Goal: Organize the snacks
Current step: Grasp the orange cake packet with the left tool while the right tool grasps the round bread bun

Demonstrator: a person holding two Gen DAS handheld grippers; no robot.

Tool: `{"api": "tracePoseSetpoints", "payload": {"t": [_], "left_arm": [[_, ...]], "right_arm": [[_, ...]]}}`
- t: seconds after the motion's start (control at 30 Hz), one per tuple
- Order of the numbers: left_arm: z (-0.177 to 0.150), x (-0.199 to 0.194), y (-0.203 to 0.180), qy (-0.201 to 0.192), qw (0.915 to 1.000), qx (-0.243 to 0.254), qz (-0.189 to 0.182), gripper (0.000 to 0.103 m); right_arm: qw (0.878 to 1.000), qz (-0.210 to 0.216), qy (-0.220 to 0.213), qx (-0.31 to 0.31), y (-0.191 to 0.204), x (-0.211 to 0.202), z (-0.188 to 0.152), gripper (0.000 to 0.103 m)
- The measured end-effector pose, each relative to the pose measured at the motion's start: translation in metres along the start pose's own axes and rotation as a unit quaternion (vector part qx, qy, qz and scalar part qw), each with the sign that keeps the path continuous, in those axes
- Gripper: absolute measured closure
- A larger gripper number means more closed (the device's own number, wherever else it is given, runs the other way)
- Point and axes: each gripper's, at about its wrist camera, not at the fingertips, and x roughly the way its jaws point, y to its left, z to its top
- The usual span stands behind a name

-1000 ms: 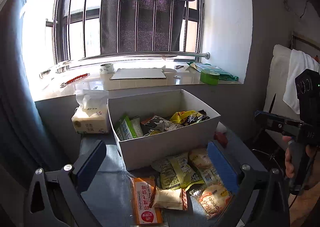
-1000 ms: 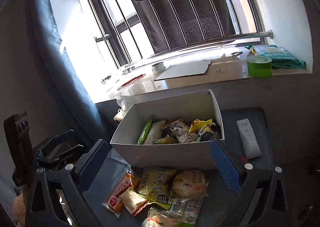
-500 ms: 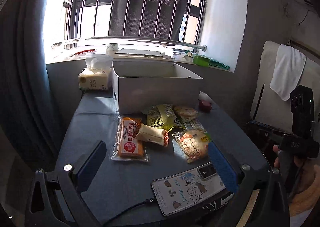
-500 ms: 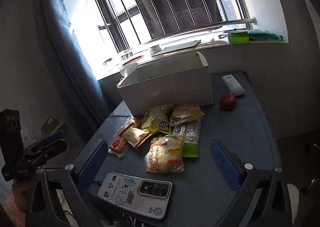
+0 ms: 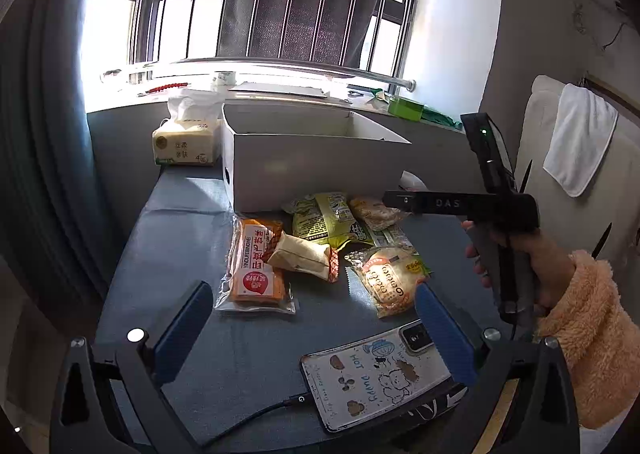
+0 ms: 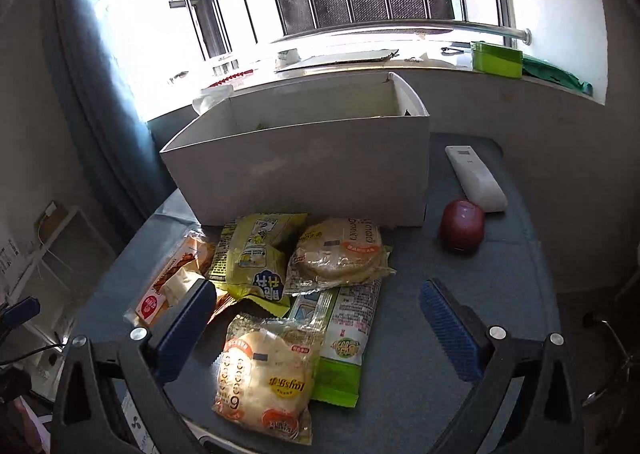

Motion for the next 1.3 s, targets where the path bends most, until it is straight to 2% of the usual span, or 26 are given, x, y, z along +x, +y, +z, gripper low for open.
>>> {"api": "tracePoseSetpoints", "payload": {"t": [0.2,0.27,0.4,0.5,0.67,0.8,0.9,1.1,1.2,1.3], "left_arm": [[-0.005,0.006,0.012,0.015,0.9997,-0.012,0.012,0.000],[-0.006,0.008,0.015,0.018,0.9996,-0.015,0.015,0.000],[-0.009,0.013,0.017,0.028,0.9993,-0.016,0.017,0.000],[-0.011,0.016,0.017,0.033,0.9992,-0.014,0.019,0.000],[-0.014,0.022,0.022,0.043,0.9987,-0.016,0.024,0.000],[-0.009,0.043,0.027,0.071,0.9971,-0.015,0.025,0.000],[-0.004,0.069,0.029,0.101,0.9944,0.006,0.028,0.000],[0.005,0.128,0.033,0.150,0.9855,0.033,0.072,0.000],[0.003,0.160,0.038,0.192,0.9726,0.049,0.122,0.000],[0.006,0.171,0.052,0.181,0.9788,0.011,0.096,0.000]], "right_arm": [[0.995,-0.048,0.078,-0.030,0.000,0.066,0.027,0.000],[0.993,-0.070,0.090,-0.042,0.001,0.078,0.027,0.000],[0.990,-0.085,0.096,-0.063,0.003,0.090,0.024,0.000],[0.990,-0.074,0.102,-0.065,0.000,0.093,0.021,0.024],[0.993,-0.080,0.061,-0.067,-0.004,0.065,0.019,0.024],[0.997,-0.051,0.022,-0.044,-0.008,0.023,0.019,0.024],[0.999,-0.032,0.001,-0.033,-0.008,-0.011,0.014,0.024],[0.999,0.001,-0.047,-0.002,-0.007,-0.068,-0.014,0.024],[0.998,0.011,-0.059,0.014,-0.004,-0.086,-0.027,0.024],[0.997,0.021,-0.064,0.022,-0.001,-0.095,-0.037,0.024]]}}
